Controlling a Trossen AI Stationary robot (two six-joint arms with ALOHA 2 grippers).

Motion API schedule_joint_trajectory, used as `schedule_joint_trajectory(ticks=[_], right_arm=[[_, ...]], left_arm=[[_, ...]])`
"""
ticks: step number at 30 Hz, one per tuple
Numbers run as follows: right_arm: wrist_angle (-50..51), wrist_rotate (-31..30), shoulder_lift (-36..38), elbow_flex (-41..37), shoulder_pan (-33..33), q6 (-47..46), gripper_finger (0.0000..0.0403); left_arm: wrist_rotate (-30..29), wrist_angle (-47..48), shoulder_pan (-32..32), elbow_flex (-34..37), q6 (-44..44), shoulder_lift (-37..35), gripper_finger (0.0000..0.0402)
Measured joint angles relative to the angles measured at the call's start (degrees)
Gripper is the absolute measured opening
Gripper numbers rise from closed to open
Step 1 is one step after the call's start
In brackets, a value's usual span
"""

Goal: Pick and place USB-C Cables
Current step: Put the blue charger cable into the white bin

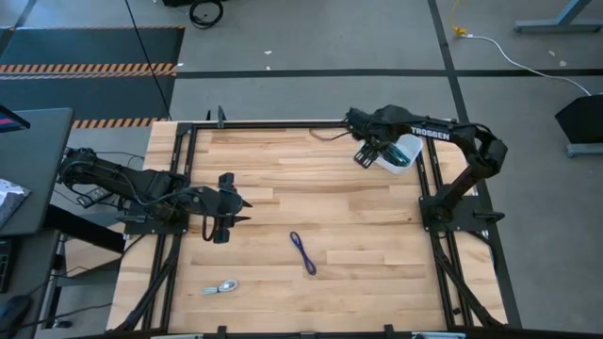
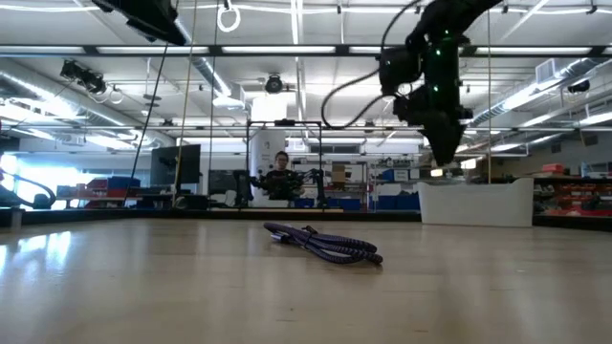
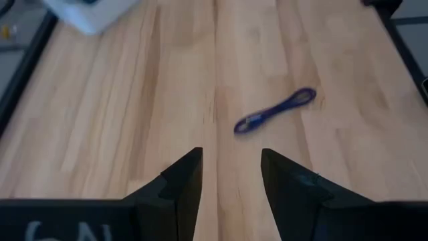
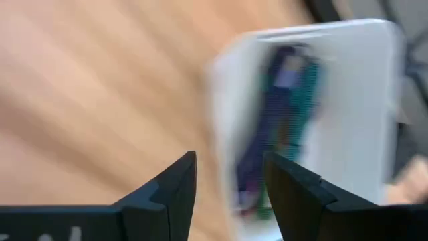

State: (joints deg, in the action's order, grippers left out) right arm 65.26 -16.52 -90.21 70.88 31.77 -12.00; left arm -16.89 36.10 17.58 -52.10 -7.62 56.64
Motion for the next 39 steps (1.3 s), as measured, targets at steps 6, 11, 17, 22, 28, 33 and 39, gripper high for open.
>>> schedule_joint_trajectory(ticks=[6,11,17,22,28,33,39], right_arm=[[-1.2,7.4,0.0,0.4,-13.1,-8.4,0.0176],[-8.7,9.6,-0.2,0.4,-26.0,-17.0,0.0176],[-18.9,10.0,-5.3,0.4,-38.1,-23.3,0.0176],[-23.7,12.4,-12.6,0.4,-43.5,-27.8,0.0176],[-33.9,12.2,-17.5,0.4,-47.6,-29.8,0.0176],[-39.3,11.5,-20.1,2.8,-50.6,-29.1,0.0176],[-33.6,10.6,-27.1,12.9,-52.5,-24.1,0.0176]], left_arm=[[0.0,4.9,0.7,0.0,-3.9,0.0,0.016],[-0.5,6.2,0.7,0.0,-8.2,1.6,0.016],[0.7,9.2,0.8,0.0,-12.2,5.5,0.016],[3.6,10.0,3.3,0.0,-15.4,8.3,0.016],[3.6,10.3,8.8,0.0,-20.2,11.3,0.016],[3.7,11.1,13.6,0.0,-25.5,14.0,0.016],[3.7,13.4,18.6,0.0,-31.7,16.3,0.016]])
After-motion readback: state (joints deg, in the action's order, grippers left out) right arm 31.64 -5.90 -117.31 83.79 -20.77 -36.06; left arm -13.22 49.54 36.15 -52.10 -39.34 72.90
